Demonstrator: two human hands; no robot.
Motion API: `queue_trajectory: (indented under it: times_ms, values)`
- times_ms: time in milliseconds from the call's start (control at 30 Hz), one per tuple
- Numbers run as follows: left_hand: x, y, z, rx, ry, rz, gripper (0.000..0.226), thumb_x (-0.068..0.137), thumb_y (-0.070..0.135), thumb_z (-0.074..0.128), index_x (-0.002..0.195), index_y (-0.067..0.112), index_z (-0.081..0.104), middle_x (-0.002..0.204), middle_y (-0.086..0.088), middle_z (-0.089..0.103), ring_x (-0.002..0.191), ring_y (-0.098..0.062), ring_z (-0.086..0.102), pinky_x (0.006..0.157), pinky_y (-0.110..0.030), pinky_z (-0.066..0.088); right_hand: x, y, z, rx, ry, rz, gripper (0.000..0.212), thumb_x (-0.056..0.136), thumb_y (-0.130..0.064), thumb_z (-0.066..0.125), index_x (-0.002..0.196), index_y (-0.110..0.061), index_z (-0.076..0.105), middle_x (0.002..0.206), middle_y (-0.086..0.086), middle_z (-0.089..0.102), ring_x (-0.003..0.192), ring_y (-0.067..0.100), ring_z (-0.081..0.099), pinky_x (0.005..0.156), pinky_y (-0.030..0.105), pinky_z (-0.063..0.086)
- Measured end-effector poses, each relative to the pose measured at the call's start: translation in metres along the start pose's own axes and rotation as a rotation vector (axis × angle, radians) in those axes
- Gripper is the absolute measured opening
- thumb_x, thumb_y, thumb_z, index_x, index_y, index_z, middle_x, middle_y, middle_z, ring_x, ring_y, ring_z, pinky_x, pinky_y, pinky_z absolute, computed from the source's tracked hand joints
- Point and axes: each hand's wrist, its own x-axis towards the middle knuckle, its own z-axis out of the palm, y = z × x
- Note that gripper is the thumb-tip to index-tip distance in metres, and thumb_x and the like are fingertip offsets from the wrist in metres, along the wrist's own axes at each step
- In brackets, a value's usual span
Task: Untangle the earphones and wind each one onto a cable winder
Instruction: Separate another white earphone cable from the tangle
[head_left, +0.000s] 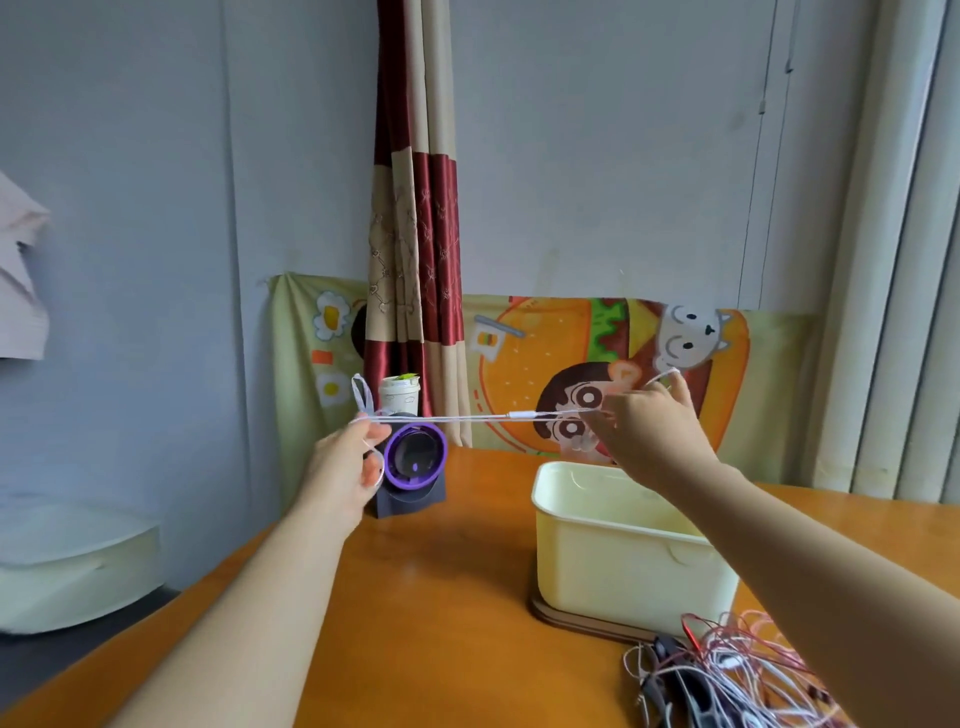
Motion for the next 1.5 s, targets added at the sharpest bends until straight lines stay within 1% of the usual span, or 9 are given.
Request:
queue_trajectory:
  times_ms: [133,267,333,467,567,700,867,1200,1500]
  values:
    - [-0.004,0.009,0.011,-0.548,-0.036,-0.085,0.027,0.101,0.013,0.039,0.075,0.02,0.044,0.079,0.0,0.072,0.032,-0.003,0.031,0.042,-0.011,0.029,-0.004,-0.007,-0.002,-0.035,-0.004,-0.055,0.043,0.102,-0.04,0.028,0.077,-0.022,0.059,0.073,-0.002,0.06,0.072,0.025,0.054,0.082,0.036,0.038]
    - [-0.006,0.017,0.016,-0.431,0.215,0.057,0.026,0.092,0.009,0.042,0.068,0.019,0.046,0.067,0.001,0.053,0.033,-0.004,0.032,0.038,-0.012,0.026,0.0,-0.002,-0.003,0.09,0.008,0.054,0.038,0.101,-0.036,0.032,0.071,-0.017,0.047,0.066,-0.003,0.042,0.065,0.025,0.046,0.056,0.029,0.032]
    - [-0.007,0.018,0.015,-0.33,0.319,0.147,0.025,0.086,0.006,0.041,0.064,0.016,0.046,0.063,0.001,0.05,0.042,-0.008,0.036,0.046,-0.013,0.033,0.0,0.002,-0.004,0.051,0.027,0.052,0.033,0.101,-0.03,0.035,0.072,-0.018,0.045,0.065,-0.003,0.039,0.063,0.025,0.045,0.058,0.028,0.032]
    - [-0.007,0.017,0.014,-0.282,0.358,0.272,0.029,0.092,0.008,0.041,0.066,0.019,0.047,0.062,0.001,0.041,0.055,-0.011,0.04,0.067,-0.024,0.047,-0.003,0.012,-0.006,-0.102,0.037,0.043,0.032,0.101,-0.031,0.037,0.071,-0.022,0.042,0.065,-0.002,0.047,0.062,0.025,0.045,0.084,0.035,0.031]
    - [-0.003,0.012,0.014,-0.242,0.297,0.304,0.029,0.098,0.014,0.04,0.07,0.02,0.045,0.061,0.002,0.033,0.047,-0.009,0.034,0.049,-0.021,0.034,-0.004,0.018,-0.004,-0.131,0.05,0.049,0.034,0.099,-0.038,0.04,0.068,-0.022,0.043,0.062,-0.003,0.048,0.06,0.024,0.043,0.085,0.036,0.028]
    - [0.004,0.005,0.008,0.087,0.331,0.513,0.037,0.096,0.026,0.043,0.06,0.023,0.035,0.057,0.002,0.033,0.053,-0.019,0.03,0.053,-0.031,0.026,-0.005,0.024,-0.005,-0.114,0.054,0.092,0.048,0.088,-0.05,0.052,0.053,-0.022,0.035,0.054,-0.005,0.045,0.059,0.02,0.045,0.082,0.036,0.028]
    - [-0.006,0.009,0.012,0.392,0.366,0.723,0.042,0.099,0.019,0.044,0.06,0.013,0.03,0.057,-0.004,0.034,0.055,-0.02,0.028,0.05,-0.033,0.025,-0.004,0.029,-0.011,-0.07,0.127,0.111,0.04,0.078,-0.057,0.065,0.068,-0.02,0.056,0.06,-0.005,0.053,0.066,0.02,0.053,0.075,0.034,0.021]
    - [0.009,-0.007,-0.007,1.04,0.292,0.928,0.036,0.096,0.029,0.053,0.069,0.008,0.04,0.06,-0.003,0.045,0.055,-0.029,0.041,0.05,-0.03,0.03,-0.012,0.044,-0.011,-0.225,0.049,0.112,0.012,0.085,-0.023,0.065,0.085,-0.018,0.054,0.087,-0.001,0.063,0.09,0.025,0.052,0.08,0.036,0.028]
    - [0.018,-0.029,-0.025,1.663,0.096,0.859,0.028,0.096,0.042,0.051,0.087,0.019,0.039,0.098,-0.002,0.066,0.083,-0.033,0.066,0.058,-0.029,0.037,-0.017,0.07,-0.004,-0.269,-0.051,0.218,0.025,0.077,0.004,0.056,0.064,-0.015,0.047,0.057,0.0,0.049,0.052,0.019,0.04,0.062,0.031,0.025]
